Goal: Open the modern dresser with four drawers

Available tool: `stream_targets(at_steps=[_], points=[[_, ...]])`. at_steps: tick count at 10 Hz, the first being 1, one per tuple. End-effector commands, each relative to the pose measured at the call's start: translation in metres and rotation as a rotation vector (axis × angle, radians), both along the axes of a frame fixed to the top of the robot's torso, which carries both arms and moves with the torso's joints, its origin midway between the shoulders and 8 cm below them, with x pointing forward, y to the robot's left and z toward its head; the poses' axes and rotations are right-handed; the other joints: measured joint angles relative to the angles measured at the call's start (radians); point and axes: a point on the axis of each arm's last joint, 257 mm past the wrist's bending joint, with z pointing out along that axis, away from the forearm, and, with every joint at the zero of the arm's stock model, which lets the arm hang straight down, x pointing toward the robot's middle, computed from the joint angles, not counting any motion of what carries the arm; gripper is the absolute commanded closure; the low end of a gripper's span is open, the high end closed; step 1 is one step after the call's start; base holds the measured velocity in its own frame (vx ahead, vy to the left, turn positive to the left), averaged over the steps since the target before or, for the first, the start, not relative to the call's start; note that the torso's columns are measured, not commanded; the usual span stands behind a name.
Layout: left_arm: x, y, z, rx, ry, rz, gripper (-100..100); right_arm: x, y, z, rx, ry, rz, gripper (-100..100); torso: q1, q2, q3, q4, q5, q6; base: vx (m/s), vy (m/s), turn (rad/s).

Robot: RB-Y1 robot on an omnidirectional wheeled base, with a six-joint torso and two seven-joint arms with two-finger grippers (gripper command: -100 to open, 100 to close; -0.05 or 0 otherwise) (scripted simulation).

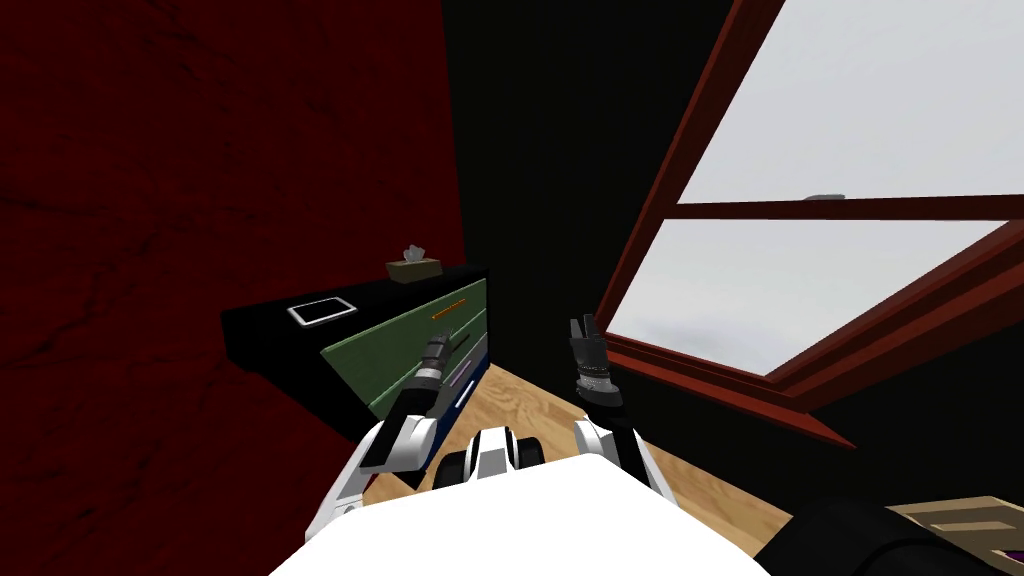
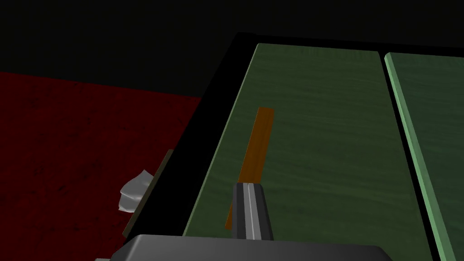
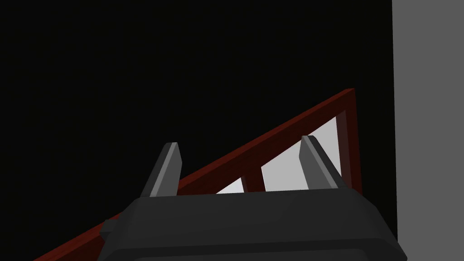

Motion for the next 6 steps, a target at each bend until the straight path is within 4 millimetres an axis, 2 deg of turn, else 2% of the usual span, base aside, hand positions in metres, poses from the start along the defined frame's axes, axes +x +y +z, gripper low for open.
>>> stream_targets(at_steps=[1, 4, 6], points=[[-0.0016, 0.0023, -0.0032, 0.040, 0.005, -0.013, -100, 0.0000, -0.0001, 0.0000, 0.000, 0.000, 0.000, 0, 0.007, -0.003, -0.002, -0.001, 0.002, 0.000, -0.007, -0.015, -0.003], [-0.0035, 0.0057, -0.0064, 0.088, 0.010, -0.028, -100, 0.0000, -0.0002, -0.0001, -0.001, 0.000, 0.000, 0, 0.003, -0.003, -0.002, -0.001, 0.001, 0.000, 0.014, 0.030, 0.000], [-0.0034, 0.0069, -0.0034, 0.078, 0.012, -0.028, -100, 0.0000, -0.0002, -0.0001, -0.001, 0.000, 0.000, 0, 0.001, -0.001, 0.000, 0.000, 0.000, 0.000, 0.043, 0.091, -0.004]])
